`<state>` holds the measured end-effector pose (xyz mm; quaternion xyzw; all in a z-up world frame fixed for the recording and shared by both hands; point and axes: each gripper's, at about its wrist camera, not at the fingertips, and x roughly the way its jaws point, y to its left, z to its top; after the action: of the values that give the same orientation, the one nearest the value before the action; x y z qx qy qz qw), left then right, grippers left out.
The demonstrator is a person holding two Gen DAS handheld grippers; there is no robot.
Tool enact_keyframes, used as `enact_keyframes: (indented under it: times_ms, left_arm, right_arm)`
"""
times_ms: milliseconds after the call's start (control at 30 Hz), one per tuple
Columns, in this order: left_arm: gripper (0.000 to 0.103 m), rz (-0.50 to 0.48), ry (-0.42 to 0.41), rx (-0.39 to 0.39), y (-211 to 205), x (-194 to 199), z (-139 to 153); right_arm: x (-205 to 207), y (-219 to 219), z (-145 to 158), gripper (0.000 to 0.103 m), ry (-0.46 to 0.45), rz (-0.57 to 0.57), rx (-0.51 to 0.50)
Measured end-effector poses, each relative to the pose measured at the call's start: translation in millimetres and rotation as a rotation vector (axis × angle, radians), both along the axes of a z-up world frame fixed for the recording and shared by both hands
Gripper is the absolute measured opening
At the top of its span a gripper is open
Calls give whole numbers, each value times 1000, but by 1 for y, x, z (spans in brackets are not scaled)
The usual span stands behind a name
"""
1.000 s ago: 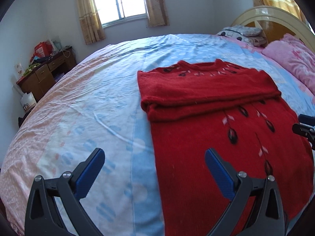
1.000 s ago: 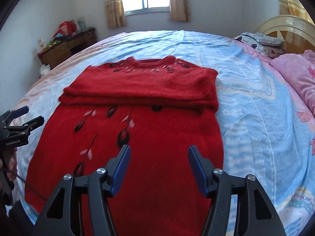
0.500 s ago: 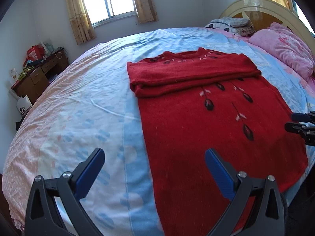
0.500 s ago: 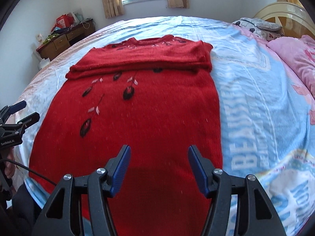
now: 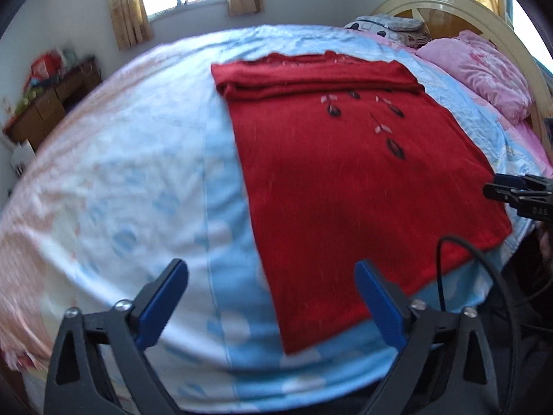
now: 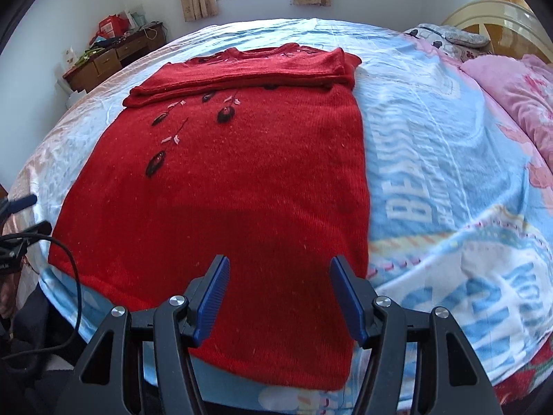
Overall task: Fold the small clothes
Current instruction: 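Open both tools and pull them back from the sweater, then close the left tool on one hem corner while the right tool grips the other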
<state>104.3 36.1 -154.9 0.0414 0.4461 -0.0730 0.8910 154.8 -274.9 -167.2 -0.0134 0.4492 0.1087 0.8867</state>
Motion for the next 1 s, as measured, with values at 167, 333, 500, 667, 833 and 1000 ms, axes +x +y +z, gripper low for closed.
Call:
enact_keyframes:
  times_ms: [167,333,500,667,833,1000]
  left_arm:
    - [84,-7,73,-64,0,-8,-14]
    - [69,-15,131,-105,-4,-8,-24]
    - [55,-13,141,-104,-6,-11,-29]
    - [12,-20,123,-96,-7,-14,-28]
    - [11,-33,108,-81,-10,-17,-25]
    - [11,-48,94,-72,-12,-14,-28]
  right_arm:
    - [-4,3,1,61,-5,12,-6]
    - [-8,3,4,62,-21,11,-11]
    - [-9,1,1,62,-13,1,-9]
    - [-12,-3,2,62,-12,-5,-10]
    - [-21,-21,7,62,-13,-51,-5]
    - [-33,-41,4,62,13,-91,11]
